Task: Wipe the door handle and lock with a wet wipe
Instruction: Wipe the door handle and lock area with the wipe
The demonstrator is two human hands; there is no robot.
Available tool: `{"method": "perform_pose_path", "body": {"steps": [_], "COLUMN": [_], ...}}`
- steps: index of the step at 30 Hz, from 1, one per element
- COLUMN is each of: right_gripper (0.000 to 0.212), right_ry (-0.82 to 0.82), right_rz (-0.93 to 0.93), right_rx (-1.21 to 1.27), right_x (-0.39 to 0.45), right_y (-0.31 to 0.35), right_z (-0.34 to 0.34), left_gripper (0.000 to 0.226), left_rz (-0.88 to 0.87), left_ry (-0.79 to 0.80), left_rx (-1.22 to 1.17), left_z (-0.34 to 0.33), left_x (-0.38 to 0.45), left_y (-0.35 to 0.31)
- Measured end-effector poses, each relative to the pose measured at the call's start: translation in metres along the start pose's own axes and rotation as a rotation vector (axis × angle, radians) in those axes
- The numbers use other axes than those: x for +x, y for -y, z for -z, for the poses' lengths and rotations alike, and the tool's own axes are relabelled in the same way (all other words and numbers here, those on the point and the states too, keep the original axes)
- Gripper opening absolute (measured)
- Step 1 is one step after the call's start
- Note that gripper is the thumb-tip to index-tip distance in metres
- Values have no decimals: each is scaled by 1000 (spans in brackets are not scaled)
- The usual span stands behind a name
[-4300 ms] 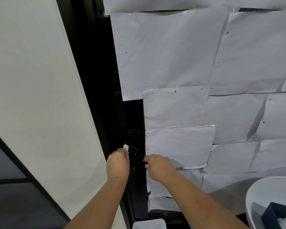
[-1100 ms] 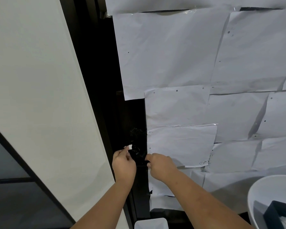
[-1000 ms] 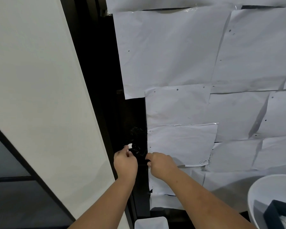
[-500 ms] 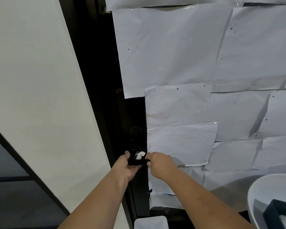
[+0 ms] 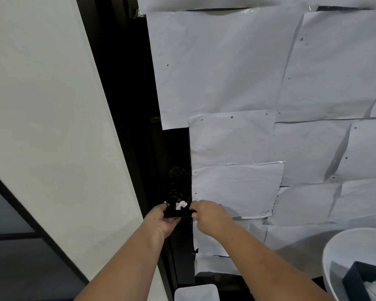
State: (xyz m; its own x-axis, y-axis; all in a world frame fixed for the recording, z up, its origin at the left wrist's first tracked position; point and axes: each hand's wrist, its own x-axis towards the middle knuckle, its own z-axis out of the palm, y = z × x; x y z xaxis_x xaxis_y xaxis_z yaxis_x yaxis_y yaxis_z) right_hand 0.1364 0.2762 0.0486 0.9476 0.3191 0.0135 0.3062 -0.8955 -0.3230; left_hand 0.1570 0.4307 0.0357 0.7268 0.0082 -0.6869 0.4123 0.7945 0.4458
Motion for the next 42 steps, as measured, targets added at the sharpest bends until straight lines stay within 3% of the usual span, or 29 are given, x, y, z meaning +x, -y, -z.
{"method": "perform_pose_path", "body": {"steps": [9, 13, 22, 27, 29, 32, 36, 39, 42], "right_gripper": [20, 31, 34, 32, 32, 30, 32, 29, 26], "right_ry": [47, 38, 7, -9, 0, 10, 13, 24, 30], "right_rz": [-40, -102, -64, -57, -58, -61, -65, -74, -74], "right_rx": [-49, -59, -35, -7, 3, 4, 8, 20, 23], "right_x": [0, -7, -12, -13, -12, -12, -12, -11, -10], "right_y": [2, -5, -9, -9, -10, -11, -11, -11, -12], "right_z": [3, 4, 0, -1, -1, -1, -1, -2, -2], "left_gripper": [7, 3, 12, 19, 16, 16, 10, 35, 43], "left_rz": [-424, -728, -1327, -1335, -1314, -1449, -1523, -1748, -1767], "left_ry": [-229, -291, -141, -3, -29, -121, -69, 20, 126], "left_rx": [216, 497, 1135, 1438, 1444, 1469, 1670, 1995, 2129], "left_z": [5, 5, 8, 8, 8, 3, 1, 0, -5], "left_x": [2, -12, -16, -3, -4, -6, -3, 0, -3], "left_y": [18, 22, 13, 4, -1, -4, -8, -17, -26]}}
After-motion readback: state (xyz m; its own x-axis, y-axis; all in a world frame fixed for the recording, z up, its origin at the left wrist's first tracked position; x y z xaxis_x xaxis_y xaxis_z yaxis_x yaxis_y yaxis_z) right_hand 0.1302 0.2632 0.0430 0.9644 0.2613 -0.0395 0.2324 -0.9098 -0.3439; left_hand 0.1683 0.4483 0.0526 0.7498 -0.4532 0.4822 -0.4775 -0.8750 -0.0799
